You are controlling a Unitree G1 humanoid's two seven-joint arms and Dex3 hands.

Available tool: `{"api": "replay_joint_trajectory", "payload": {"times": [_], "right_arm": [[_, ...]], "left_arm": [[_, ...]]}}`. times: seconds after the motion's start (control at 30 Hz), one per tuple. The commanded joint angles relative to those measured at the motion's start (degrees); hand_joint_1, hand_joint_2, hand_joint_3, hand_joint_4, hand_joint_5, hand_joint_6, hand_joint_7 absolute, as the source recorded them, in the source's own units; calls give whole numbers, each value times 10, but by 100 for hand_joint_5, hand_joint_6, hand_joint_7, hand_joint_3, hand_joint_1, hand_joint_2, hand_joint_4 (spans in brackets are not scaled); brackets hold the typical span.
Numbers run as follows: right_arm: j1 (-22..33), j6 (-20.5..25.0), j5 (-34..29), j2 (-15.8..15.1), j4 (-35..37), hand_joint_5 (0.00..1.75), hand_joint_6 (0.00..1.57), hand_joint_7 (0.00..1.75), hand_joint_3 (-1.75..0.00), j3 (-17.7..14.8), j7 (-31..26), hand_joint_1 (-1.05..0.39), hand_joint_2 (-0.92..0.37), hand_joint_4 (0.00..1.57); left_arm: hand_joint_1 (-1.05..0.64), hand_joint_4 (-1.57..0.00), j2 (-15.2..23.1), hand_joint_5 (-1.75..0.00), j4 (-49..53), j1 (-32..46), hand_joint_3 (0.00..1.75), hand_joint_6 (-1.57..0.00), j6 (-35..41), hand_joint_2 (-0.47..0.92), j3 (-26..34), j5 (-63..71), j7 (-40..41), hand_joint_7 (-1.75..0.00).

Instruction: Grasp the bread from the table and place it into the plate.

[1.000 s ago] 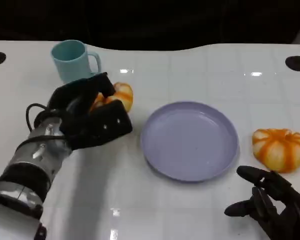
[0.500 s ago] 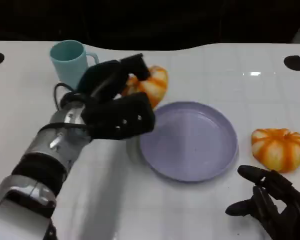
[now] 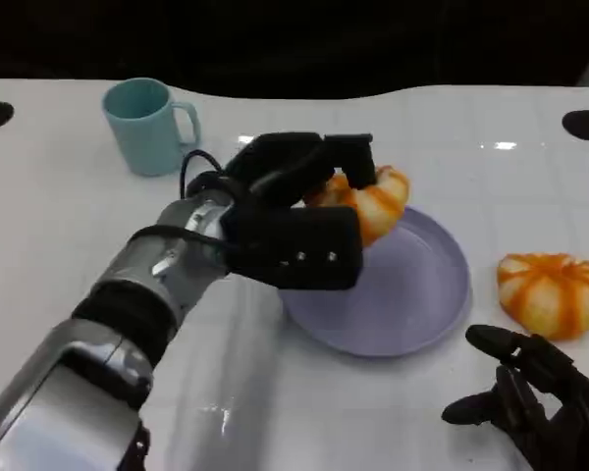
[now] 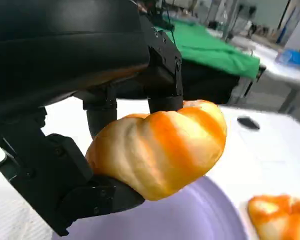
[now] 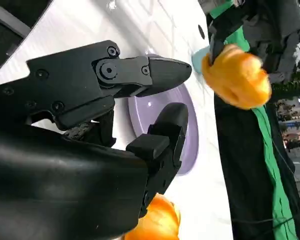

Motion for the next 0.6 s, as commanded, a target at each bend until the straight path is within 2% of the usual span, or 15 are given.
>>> {"api": "replay_joint_trajectory", "payload": {"times": [0.03,0.23,0.27,0.3,0.33,0.37,0.4,0.47,0.6], "right_arm": [[4,-13,-2,-5,1,110,83,60,-33,-2,1,-77,-92,75],[5,-13,-4,-5,-1,110,83,60,-33,0,0,-77,-92,75],[4,-13,-2,-5,0,110,83,60,-34,0,2,-77,-92,75],[4,-14,0,-4,1,110,83,60,-33,-1,3,-77,-92,75],[4,-14,2,-4,2,110,83,60,-33,-1,6,-77,-92,75],[4,-13,2,-4,1,110,83,60,-33,-1,5,-77,-92,75],[5,-12,1,-4,0,110,83,60,-33,-1,4,-77,-92,75],[6,-8,-2,-4,-3,110,84,60,-33,0,-1,-77,-92,76],[6,-7,-2,-4,-4,110,84,60,-33,1,-3,-78,-92,76]], "left_arm": [[-18,-88,-17,-175,32,-27,107,-73,1,62,-12,11,1,-175],[-19,-90,-20,-175,47,-33,104,-73,0,64,-19,22,5,-175],[-20,-87,-19,-171,50,-35,98,-71,2,64,-16,18,-12,-161],[-21,-80,-18,-163,52,-36,74,-76,4,71,-15,15,-25,-116],[-23,-76,-16,-150,53,-37,53,-82,4,80,-13,13,-36,-78],[-26,-71,-14,-123,54,-36,37,-81,3,86,-11,10,-44,-47],[-29,-67,-13,-89,53,-35,25,-75,2,89,-10,9,-47,-22],[-31,-66,-13,-60,53,-33,18,-69,-1,92,-6,7,-53,-6],[-32,-67,-13,-48,52,-32,15,-67,-1,92,-4,6,-56,-1]]}}
